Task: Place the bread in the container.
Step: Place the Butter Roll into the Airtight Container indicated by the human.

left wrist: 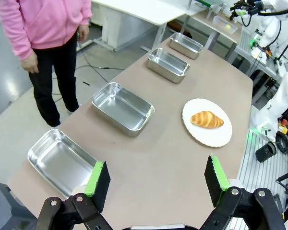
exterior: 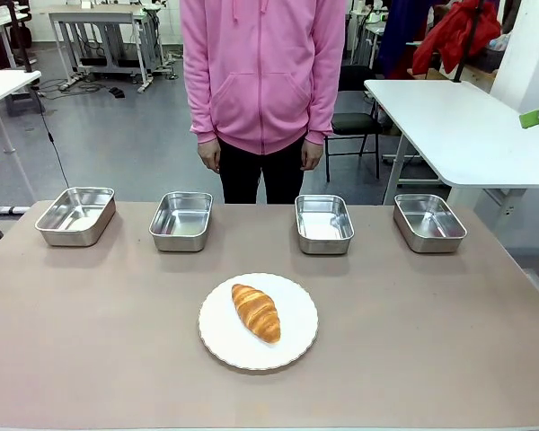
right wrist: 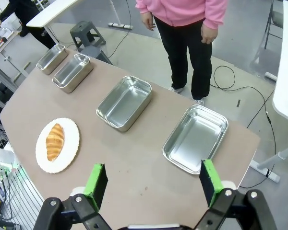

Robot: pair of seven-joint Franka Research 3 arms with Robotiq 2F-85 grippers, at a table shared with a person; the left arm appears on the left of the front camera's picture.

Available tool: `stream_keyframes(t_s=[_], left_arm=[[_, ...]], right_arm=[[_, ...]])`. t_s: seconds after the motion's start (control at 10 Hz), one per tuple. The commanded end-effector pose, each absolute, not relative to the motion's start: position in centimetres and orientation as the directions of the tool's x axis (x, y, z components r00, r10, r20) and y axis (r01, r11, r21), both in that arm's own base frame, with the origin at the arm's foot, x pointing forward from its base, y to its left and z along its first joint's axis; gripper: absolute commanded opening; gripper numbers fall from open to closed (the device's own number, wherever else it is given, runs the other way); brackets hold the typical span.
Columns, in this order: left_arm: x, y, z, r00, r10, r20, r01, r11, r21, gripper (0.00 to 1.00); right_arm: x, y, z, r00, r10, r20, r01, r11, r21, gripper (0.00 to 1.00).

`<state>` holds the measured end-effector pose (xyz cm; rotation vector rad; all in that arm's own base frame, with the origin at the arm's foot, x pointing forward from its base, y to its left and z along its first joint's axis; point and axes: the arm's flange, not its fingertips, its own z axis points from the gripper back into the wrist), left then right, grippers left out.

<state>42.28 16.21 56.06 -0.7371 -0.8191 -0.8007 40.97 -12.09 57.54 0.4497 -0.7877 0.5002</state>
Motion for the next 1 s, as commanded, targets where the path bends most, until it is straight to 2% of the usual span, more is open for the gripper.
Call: stream_keyframes(t_s=[0.0,0.9], left_arm=[[42.26,16.23,56.05,0.433,-0.32,0.843,0.836,0.491,-0.244,1.0],[42.26,16.23,56.05,0.433,-0.32,0.843,0.836,0.491,-0.244,1.0]], right_arm=[[41.08,-12.12,57.55,0.591,0.247,0.768,-0.587,0.785,0.199,1.0],[41.08,-12.12,57.55,0.591,0.247,0.768,-0.587,0.785,0.199,1.0]])
